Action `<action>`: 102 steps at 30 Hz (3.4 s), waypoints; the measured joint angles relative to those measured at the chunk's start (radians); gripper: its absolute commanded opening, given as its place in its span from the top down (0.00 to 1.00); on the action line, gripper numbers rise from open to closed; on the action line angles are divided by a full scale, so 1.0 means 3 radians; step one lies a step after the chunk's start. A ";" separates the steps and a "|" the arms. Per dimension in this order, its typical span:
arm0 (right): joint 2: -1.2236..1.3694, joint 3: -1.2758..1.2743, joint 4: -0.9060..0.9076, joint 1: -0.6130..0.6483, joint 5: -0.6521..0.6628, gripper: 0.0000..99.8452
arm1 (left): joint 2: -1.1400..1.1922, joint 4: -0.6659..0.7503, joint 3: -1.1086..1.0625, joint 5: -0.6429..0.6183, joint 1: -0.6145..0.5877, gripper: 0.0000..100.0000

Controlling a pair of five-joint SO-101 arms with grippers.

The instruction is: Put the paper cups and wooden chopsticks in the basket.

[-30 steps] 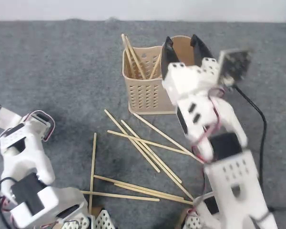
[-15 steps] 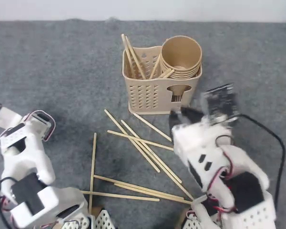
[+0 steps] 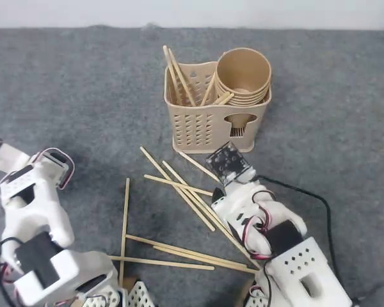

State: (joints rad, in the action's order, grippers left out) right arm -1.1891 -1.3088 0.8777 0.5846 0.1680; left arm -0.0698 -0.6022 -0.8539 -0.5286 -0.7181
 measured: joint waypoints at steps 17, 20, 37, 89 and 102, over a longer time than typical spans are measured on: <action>0.1580 0.0384 -0.0639 -0.0128 0.0363 0.92 | 0.0000 0.0000 0.0000 0.0000 0.0000 0.79; 0.2056 0.0598 -0.0783 -0.0123 0.0363 0.92 | 0.0000 0.0000 0.0000 0.0000 0.0000 0.79; 0.3447 0.1079 -0.1437 -0.0312 0.0378 0.92 | 0.0000 0.0000 0.0000 0.0000 0.0000 0.79; 0.2010 0.1499 0.0072 0.0271 0.0956 0.99 | 0.0000 0.0000 0.0000 0.0000 0.0000 0.79; 0.0251 0.1493 -0.1023 0.0455 -0.0215 0.99 | 0.0000 0.0000 0.0000 0.0000 0.0000 0.79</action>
State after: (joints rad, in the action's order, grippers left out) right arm -1.1139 -0.8608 0.5708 0.7211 0.1036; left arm -0.0698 -0.6022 -0.8539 -0.5286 -0.7181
